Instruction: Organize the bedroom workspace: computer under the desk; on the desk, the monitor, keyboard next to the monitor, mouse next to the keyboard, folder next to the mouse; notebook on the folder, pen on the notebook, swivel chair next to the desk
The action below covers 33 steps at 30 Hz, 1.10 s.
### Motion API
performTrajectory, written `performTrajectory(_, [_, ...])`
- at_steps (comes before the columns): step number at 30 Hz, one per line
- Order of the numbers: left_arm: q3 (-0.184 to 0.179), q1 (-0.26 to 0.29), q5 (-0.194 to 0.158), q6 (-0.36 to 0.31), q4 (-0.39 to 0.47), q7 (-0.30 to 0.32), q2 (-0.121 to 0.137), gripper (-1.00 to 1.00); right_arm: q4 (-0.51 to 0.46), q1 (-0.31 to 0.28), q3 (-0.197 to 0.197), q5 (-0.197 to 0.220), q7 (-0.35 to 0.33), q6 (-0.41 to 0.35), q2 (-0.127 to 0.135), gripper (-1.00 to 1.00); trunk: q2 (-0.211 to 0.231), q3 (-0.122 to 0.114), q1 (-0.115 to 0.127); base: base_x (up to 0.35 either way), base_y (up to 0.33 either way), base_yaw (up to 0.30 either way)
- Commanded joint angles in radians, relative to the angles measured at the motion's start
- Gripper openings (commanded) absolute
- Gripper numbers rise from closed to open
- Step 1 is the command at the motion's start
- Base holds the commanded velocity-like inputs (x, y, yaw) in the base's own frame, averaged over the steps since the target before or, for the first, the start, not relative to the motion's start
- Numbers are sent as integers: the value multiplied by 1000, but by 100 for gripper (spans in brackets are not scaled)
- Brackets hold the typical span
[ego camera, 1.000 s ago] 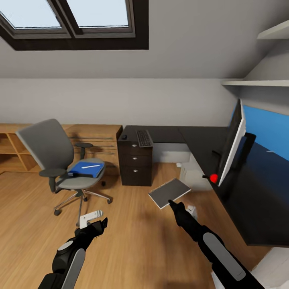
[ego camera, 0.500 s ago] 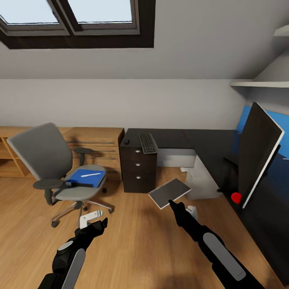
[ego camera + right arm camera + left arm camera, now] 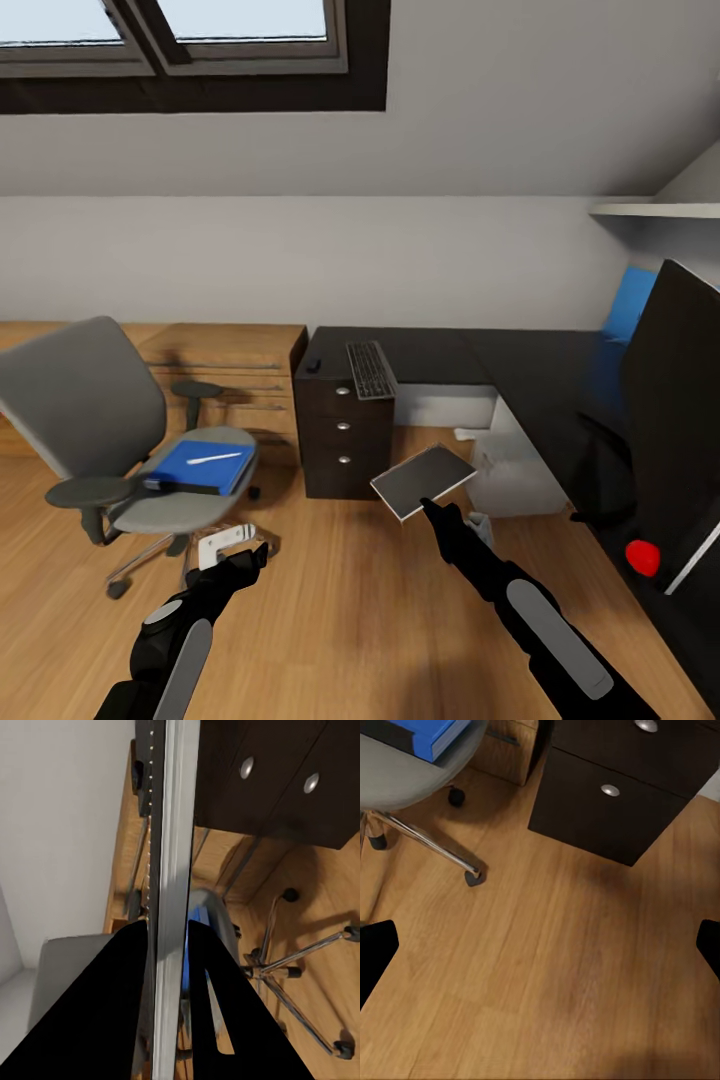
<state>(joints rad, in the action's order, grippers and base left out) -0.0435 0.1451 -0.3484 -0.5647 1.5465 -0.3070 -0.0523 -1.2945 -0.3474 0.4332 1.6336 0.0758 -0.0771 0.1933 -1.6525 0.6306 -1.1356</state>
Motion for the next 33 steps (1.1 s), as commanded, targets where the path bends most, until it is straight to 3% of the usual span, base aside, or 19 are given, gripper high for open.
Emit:
performTrajectory(1, [-1, 1, -11, -3, 1, -9, 0, 100, -2, -1, 1, 8, 3, 0, 1, -100, 0, 1, -1, 324, 0, 0])
performTrajectory(33, [-1, 1, -11, -3, 3, -10, -1, 100, -4, -1, 0, 9, -5, 17, 2, -100, 0, 1, -1, 324, 3, 0])
